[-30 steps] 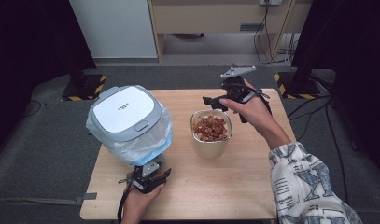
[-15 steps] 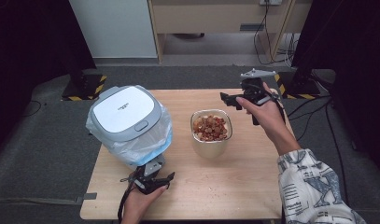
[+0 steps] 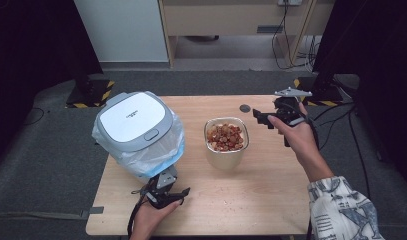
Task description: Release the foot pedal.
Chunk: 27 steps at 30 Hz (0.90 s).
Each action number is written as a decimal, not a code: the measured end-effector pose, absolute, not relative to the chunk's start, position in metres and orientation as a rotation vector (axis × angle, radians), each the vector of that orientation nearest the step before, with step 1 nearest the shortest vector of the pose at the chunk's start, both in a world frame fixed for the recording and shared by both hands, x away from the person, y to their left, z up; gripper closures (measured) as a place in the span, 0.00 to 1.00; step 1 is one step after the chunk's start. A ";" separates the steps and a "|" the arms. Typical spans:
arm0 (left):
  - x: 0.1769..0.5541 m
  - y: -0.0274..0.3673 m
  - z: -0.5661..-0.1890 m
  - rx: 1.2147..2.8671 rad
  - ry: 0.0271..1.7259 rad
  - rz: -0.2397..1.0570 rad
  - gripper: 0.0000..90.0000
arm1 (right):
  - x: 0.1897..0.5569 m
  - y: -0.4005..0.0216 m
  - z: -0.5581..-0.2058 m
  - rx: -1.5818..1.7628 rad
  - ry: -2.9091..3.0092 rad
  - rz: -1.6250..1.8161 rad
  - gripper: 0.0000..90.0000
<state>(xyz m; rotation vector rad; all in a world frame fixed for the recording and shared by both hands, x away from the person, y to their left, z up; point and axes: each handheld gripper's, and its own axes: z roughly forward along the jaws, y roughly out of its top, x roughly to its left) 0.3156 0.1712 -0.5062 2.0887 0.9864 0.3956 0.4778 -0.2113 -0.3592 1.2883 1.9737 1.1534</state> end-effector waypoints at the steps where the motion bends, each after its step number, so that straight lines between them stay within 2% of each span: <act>1: 0.316 0.171 -0.506 2.093 0.985 0.397 0.37 | 0.476 -0.214 -0.363 1.300 1.969 1.155 0.06; 27: 0.315 0.172 -0.507 2.112 0.991 0.389 0.39 | 0.430 -0.246 -0.449 1.381 2.000 1.085 0.07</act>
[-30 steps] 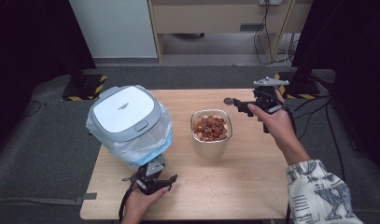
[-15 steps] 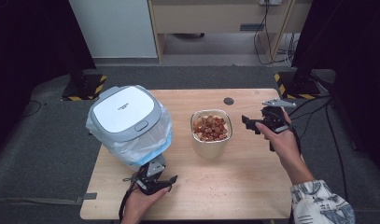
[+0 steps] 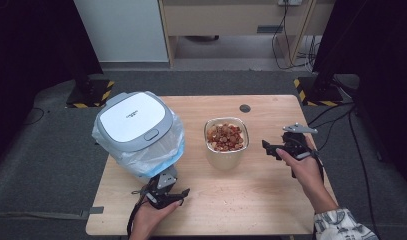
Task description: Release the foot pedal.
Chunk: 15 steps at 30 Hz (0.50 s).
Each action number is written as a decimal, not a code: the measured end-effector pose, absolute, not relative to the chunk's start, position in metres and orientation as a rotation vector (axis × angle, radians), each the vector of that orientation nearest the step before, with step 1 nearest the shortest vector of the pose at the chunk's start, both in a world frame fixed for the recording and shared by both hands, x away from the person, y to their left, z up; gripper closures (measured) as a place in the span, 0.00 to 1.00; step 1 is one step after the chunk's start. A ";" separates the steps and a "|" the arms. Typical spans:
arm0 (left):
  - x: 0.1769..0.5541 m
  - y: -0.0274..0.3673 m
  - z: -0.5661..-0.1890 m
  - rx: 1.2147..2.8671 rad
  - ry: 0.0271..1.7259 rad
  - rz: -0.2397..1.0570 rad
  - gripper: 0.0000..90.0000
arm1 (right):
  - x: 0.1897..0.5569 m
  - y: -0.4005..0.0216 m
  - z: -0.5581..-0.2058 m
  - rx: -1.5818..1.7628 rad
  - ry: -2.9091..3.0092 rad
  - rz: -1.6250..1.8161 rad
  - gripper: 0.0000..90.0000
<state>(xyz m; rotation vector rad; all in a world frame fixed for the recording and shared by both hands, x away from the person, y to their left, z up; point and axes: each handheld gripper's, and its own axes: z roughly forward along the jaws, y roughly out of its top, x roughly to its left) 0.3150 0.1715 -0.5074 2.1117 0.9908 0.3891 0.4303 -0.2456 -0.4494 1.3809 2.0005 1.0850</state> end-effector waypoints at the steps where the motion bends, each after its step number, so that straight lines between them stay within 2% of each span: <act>1: 0.315 0.172 -0.507 2.112 0.991 0.389 0.39 | 0.428 -0.246 -0.453 1.391 2.001 1.084 0.07; 8: 0.315 0.172 -0.508 2.118 0.993 0.378 0.42 | 0.421 -0.255 -0.476 1.417 2.047 1.033 0.07; 15: 0.315 0.171 -0.508 2.127 0.993 0.377 0.41 | 0.418 -0.252 -0.494 1.443 2.091 0.985 0.06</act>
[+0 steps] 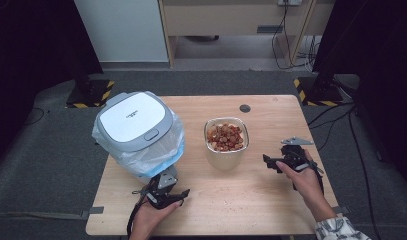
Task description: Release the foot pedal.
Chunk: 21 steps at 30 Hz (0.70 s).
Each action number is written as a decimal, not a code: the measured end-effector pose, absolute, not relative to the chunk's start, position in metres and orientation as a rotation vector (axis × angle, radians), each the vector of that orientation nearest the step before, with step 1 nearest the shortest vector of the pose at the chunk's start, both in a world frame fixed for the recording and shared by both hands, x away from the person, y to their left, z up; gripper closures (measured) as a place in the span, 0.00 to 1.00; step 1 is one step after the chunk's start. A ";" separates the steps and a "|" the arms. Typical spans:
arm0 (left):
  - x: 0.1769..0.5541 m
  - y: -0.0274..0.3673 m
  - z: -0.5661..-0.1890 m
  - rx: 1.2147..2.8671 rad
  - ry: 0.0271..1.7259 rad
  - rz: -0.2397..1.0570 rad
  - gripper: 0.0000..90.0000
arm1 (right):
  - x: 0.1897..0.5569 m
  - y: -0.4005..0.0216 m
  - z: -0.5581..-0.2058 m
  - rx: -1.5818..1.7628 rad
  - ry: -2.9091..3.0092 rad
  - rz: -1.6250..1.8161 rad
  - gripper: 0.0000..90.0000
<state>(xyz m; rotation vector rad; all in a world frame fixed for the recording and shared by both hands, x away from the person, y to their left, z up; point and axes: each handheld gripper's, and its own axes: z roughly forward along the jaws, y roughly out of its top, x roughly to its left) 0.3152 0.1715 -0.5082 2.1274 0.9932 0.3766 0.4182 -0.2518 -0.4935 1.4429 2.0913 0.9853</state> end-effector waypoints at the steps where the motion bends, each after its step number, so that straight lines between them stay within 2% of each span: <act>1: 0.315 0.172 -0.508 2.127 0.993 0.378 0.40 | 0.419 -0.250 -0.496 1.445 2.107 0.967 0.06; 11: 0.315 0.170 -0.509 2.134 0.991 0.381 0.37 | 0.435 -0.239 -0.512 1.495 2.131 0.905 0.06; 21: 0.316 0.169 -0.511 2.142 0.984 0.377 0.29 | 0.449 -0.229 -0.532 1.550 2.104 0.841 0.06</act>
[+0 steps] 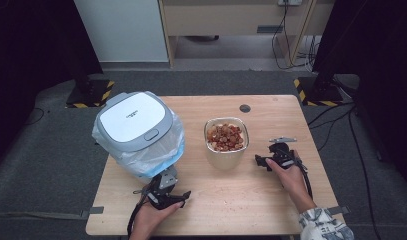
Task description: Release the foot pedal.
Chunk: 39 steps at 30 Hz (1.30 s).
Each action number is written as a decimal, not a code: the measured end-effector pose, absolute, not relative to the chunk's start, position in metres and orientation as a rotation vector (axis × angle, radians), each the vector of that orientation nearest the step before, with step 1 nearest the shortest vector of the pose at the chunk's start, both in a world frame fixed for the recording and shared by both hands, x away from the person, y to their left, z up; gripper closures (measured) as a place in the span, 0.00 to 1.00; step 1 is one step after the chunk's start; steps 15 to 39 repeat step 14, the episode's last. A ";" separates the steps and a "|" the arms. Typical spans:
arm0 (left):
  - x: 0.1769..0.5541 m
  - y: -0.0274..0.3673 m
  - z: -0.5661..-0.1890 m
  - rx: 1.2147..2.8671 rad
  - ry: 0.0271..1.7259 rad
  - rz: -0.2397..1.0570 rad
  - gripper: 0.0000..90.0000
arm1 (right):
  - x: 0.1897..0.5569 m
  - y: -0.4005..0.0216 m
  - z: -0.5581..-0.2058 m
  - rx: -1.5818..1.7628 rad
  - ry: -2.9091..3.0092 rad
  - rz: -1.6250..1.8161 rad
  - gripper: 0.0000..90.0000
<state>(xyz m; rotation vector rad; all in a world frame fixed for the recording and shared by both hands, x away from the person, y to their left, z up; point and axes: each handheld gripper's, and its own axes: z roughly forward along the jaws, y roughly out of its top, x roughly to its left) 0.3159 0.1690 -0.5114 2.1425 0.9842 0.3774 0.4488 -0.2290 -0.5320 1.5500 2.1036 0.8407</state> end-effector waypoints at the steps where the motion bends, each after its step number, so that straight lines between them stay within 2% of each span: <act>1: 0.316 0.169 -0.511 2.142 0.984 0.377 0.29 | 0.449 -0.228 -0.534 1.548 2.101 0.834 0.06; 11: 0.316 0.168 -0.511 2.143 0.983 0.375 0.29 | 0.440 -0.207 -0.540 1.498 2.062 0.848 0.01; 39: 0.316 0.168 -0.511 2.143 0.981 0.375 0.29 | 0.440 -0.207 -0.540 1.501 2.059 0.847 0.01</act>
